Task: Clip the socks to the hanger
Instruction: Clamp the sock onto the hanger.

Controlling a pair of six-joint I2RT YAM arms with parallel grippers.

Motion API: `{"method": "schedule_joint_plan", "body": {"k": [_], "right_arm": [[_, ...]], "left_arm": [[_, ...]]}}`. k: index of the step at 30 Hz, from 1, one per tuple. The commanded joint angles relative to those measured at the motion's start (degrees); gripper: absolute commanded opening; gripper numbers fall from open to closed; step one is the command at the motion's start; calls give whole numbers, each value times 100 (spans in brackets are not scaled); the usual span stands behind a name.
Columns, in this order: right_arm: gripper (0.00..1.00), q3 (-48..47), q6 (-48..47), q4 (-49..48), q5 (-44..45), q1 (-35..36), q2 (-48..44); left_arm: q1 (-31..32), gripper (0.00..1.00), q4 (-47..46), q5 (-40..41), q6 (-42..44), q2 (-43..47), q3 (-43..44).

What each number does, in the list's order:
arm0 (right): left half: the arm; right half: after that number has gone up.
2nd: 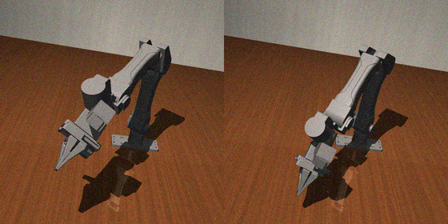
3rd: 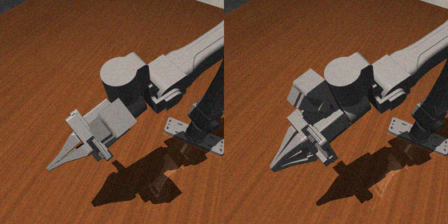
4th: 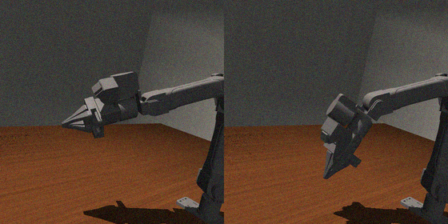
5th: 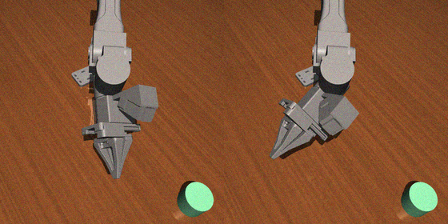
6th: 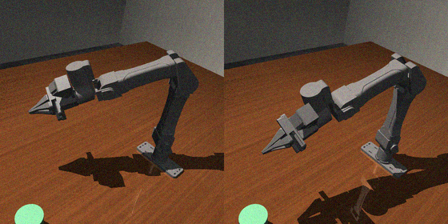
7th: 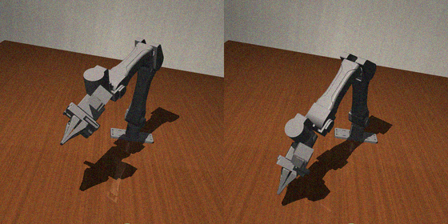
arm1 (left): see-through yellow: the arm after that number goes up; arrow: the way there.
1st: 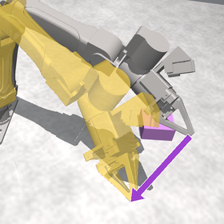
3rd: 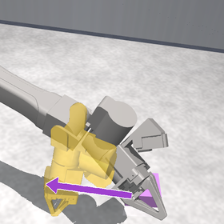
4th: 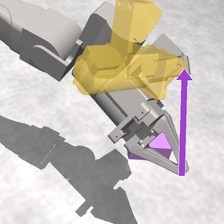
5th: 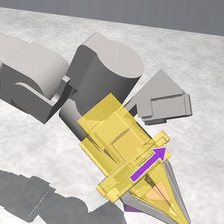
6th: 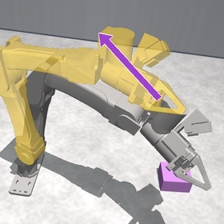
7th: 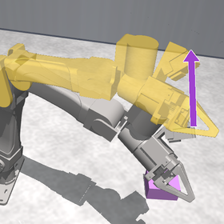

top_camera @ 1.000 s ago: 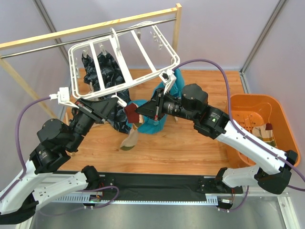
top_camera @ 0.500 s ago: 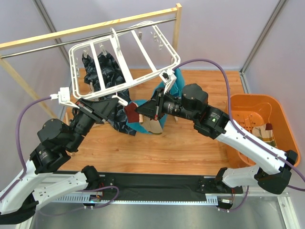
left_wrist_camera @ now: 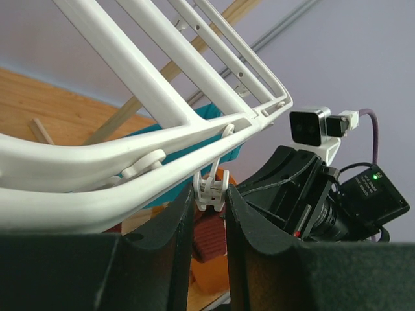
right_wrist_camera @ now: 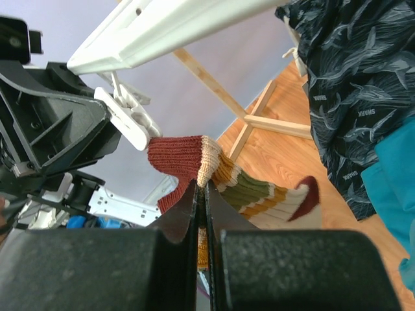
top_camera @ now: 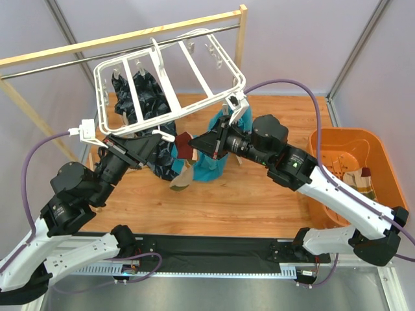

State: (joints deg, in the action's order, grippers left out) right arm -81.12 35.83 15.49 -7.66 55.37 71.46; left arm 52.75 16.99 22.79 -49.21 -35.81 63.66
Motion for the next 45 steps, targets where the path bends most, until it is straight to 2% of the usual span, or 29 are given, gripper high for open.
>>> {"method": "schedule_joint_plan", "body": {"k": [1,4,14,45], "right_arm": [[0,140,327,-292,527,26,-352],[0,369,678,-511,651,26,-475],[0,272,1215,-907,660,87,-220],[0,659,1444,-1750,757,88,-89]], "left_arm": [[33,0,190,-231,-62,57,-64],[33,0,182,-222,-71,31,-64],[33,0,146,-257,-89,4,-73],[33,0,85,-327,-124,57,-99]]}}
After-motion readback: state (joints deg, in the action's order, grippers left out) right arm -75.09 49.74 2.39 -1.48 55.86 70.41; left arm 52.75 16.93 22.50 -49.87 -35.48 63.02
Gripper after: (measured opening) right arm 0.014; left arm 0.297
